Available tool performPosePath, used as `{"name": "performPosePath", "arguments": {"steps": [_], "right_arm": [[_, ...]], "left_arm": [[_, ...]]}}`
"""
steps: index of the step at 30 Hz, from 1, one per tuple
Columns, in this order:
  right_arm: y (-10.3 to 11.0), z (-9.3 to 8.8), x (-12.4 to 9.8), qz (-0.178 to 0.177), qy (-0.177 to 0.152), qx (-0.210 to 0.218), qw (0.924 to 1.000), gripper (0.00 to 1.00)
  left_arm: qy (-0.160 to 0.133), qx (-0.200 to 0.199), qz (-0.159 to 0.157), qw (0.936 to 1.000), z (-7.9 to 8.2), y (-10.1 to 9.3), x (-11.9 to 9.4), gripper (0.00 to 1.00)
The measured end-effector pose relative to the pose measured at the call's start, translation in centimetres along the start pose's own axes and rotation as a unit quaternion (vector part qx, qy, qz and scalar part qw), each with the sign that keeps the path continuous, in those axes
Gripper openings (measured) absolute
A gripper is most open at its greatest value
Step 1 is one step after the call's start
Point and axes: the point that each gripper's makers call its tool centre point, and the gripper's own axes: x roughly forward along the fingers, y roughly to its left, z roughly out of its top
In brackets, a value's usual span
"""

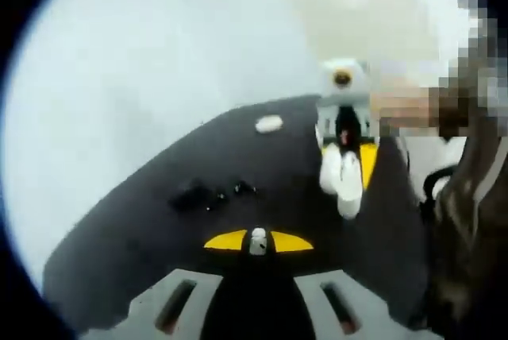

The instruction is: Pick up three earphones and place each one into its charging case using tactile feedback, ensure that each earphone is properly inserted and securely positioned inside the case.

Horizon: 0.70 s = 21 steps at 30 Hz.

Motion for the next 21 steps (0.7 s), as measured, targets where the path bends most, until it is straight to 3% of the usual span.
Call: {"name": "performPosePath", "arguments": {"steps": [4, 6, 7, 9, 12, 14, 17, 19, 21], "right_arm": [[0.0, 0.0, 0.0, 0.001, -0.001, 0.002, 1.0, 0.18], [0.0, 0.0, 0.0, 0.0, 0.0, 0.0, 1.0, 0.18], [0.0, 0.0, 0.0, -0.001, 0.0, -0.002, 1.0, 0.18], [0.0, 0.0, 0.0, -0.001, 0.0, -0.003, 1.0, 0.18], [-0.1, 0.0, 0.0, 0.0, 0.0, -0.001, 1.0, 0.18], [0.0, 0.0, 0.0, -0.001, 0.0, -0.003, 1.0, 0.18], [0.0, 0.0, 0.0, 0.0, 0.0, -0.002, 1.0, 0.18], [0.0, 0.0, 0.1, 0.0, 0.0, -0.001, 1.0, 0.18], [0.0, 0.0, 0.1, -0.001, 0.0, -0.003, 1.0, 0.18]], "left_arm": [[-0.049, -0.051, -0.005, 0.9975, 3.0, 1.0, -1.5, 0.0], [-0.023, -0.043, 0.017, 0.9987, 2.5, 2.0, -1.5, 0.01], [0.001, -0.006, 0.005, 1.0, 1.7, 1.6, -1.4, 0.04], [0.032, 0.017, -0.014, 0.9992, 0.6, 0.7, -1.5, 0.09], [0.056, 0.073, -0.054, 0.9943, -0.5, -1.2, -2.3, 0.11], [0.074, 0.08, -0.048, 0.9928, -1.4, -1.3, -2.9, 0.11], [0.073, 0.058, -0.034, 0.995, -2.7, -1.1, -3.6, 0.12], [0.062, 0.006, 0.012, 0.998, -3.2, -0.6, -3.8, 0.13], [0.046, -0.02, 0.053, 0.9973, -3.3, 0.0, -3.8, 0.16]]}}
